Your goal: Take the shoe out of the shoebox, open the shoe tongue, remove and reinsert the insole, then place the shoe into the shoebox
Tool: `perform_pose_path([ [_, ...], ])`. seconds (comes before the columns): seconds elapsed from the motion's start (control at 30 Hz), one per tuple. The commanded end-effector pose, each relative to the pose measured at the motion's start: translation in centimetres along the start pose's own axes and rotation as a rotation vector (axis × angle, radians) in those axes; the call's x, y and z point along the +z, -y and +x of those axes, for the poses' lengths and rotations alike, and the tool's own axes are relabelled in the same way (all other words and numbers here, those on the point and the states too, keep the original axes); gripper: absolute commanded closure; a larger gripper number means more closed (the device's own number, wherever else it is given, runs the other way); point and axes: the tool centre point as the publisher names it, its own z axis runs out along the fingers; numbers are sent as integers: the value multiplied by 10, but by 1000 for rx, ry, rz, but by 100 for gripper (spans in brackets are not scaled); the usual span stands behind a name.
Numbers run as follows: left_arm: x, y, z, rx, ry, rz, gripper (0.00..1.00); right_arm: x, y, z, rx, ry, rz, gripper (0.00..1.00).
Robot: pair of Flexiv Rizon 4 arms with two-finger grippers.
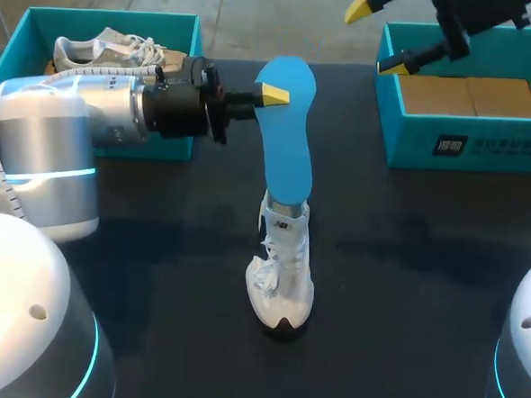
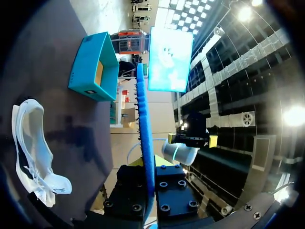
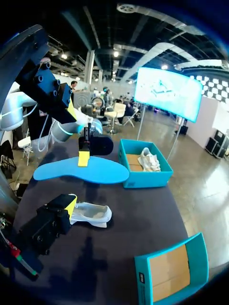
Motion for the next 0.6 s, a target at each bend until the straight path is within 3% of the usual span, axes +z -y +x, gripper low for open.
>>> perform_pose_path([
  [0.03,2,1,-1,9,1,-20,100,0,0,5,3,144,-1,0],
  [0.37,-2,6,-5,34,17,-21,100,0,0,5,3,144,-1,0],
  [0.6,-9,3,-7,35,51,-54,100,32,2,7,-68,306,-87,0],
])
